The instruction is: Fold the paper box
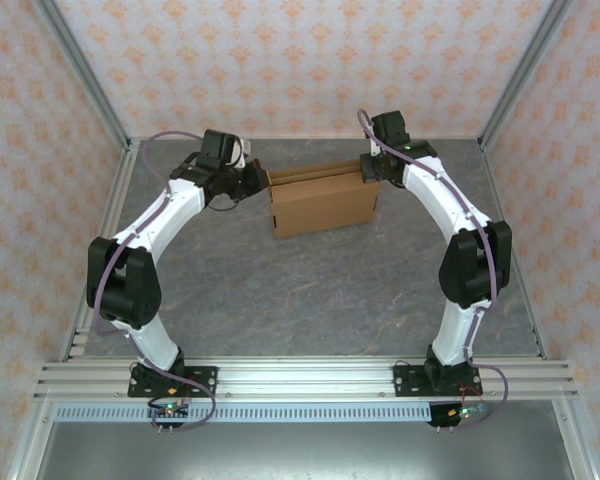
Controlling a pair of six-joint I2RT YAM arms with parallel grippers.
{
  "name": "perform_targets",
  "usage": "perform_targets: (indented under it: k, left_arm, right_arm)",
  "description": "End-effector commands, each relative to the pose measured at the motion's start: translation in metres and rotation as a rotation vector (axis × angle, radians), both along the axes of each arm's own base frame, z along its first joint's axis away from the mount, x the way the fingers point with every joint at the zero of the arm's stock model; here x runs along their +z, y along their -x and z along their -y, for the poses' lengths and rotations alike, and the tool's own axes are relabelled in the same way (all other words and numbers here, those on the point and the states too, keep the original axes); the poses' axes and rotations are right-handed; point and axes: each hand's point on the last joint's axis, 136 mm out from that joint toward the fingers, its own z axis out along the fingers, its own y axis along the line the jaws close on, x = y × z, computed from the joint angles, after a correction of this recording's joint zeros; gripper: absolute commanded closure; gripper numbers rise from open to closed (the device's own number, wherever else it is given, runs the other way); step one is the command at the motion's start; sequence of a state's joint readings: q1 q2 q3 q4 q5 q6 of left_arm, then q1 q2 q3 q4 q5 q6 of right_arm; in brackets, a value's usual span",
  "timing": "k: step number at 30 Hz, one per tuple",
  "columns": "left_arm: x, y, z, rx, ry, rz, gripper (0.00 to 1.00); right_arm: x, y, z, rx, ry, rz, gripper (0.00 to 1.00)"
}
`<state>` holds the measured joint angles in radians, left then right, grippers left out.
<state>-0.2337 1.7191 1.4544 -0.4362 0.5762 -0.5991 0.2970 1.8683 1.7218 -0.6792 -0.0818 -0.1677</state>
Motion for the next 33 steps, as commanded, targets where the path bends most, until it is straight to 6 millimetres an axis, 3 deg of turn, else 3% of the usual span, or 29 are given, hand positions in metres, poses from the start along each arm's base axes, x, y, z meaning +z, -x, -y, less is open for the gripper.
perform_targets:
  k: [1, 13, 33]
  left_arm:
    - [0.025, -0.005, 0.002, 0.024, 0.073, 0.020, 1.00]
    - [0.031, -0.019, 0.009, 0.068, 0.236, 0.002, 1.00]
    - [0.014, -0.032, 0.002, 0.152, 0.329, -0.044, 1.00]
  right_arm:
    - [-0.053, 0.040, 0.000, 0.014, 0.038, -0.224, 0.98]
    - [-0.063, 0.048, 0.003, 0.011, 0.044, -0.233, 0.98]
    - [-0.073, 0.053, 0.006, 0.015, 0.083, -0.238, 0.98]
